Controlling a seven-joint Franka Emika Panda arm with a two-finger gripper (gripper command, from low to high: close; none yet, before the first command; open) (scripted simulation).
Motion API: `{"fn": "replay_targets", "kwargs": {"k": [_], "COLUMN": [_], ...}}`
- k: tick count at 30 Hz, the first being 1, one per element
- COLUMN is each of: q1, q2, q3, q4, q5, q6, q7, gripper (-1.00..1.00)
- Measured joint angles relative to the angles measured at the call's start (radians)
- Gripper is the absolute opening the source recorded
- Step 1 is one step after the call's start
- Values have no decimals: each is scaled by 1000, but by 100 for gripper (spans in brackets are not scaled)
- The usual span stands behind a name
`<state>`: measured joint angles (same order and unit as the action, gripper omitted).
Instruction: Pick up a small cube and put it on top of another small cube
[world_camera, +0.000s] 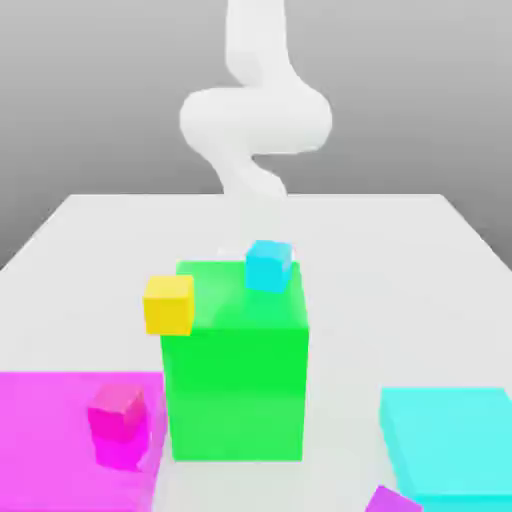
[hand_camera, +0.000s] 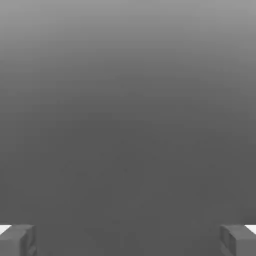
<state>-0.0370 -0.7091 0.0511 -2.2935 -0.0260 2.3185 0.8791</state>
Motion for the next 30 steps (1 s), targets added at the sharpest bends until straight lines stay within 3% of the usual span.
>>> {"fn": "replay_targets", "kwargs": {"k": [11, 20, 30], "q1": [-124, -121, -56], "q2": [404, 731, 1050], "q3": [201, 262, 267], "q4": [29, 53, 68], "q5": [-157, -288, -269], "q6": [81, 146, 251], "q7": [381, 691, 923], "gripper": [0, 0, 0]}}
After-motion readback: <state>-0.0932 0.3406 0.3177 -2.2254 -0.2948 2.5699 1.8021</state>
